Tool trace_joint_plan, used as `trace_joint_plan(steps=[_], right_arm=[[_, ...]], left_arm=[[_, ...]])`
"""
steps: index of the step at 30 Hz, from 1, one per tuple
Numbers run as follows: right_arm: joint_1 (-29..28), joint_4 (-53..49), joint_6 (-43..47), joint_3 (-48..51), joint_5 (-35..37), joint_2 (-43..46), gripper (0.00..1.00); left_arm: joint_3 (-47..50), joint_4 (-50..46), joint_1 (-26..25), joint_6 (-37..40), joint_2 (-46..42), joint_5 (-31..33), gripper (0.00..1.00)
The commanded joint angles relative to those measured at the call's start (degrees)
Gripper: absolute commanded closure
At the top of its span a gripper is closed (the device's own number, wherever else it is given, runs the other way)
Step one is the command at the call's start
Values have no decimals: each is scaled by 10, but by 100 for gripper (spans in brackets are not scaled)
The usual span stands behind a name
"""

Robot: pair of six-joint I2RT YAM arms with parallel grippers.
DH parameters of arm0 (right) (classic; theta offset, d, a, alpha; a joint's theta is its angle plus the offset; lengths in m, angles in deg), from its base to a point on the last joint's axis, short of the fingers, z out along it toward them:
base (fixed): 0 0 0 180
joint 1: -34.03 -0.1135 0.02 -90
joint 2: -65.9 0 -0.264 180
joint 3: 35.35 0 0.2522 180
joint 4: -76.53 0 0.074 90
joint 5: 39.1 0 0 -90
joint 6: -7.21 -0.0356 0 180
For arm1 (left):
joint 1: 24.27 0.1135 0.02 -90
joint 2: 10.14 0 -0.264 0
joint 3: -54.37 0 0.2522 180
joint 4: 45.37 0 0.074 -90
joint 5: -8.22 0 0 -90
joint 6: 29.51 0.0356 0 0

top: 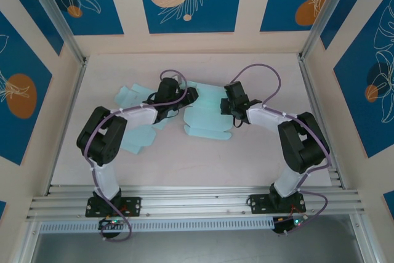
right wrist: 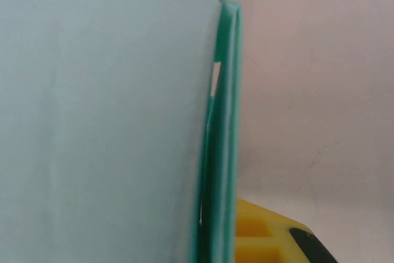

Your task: Fold the paper box

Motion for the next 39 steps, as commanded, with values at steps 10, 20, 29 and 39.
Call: trace_joint_plan(steps=[10, 20, 29, 39], right_arm=[[-9, 4, -8, -19, -3, -7, 87], [-12, 8, -7, -13, -3, 0, 87], [-19, 9, -4, -11, -1, 5, 87], [-23, 7, -1, -11, 8, 3, 87]], left_arm=[[101, -44, 11, 31, -122, 71, 47], [143, 8, 15, 62, -129, 35, 23], [100, 40, 15, 65, -49, -1, 23], [65, 52, 7, 74, -21, -1, 31]])
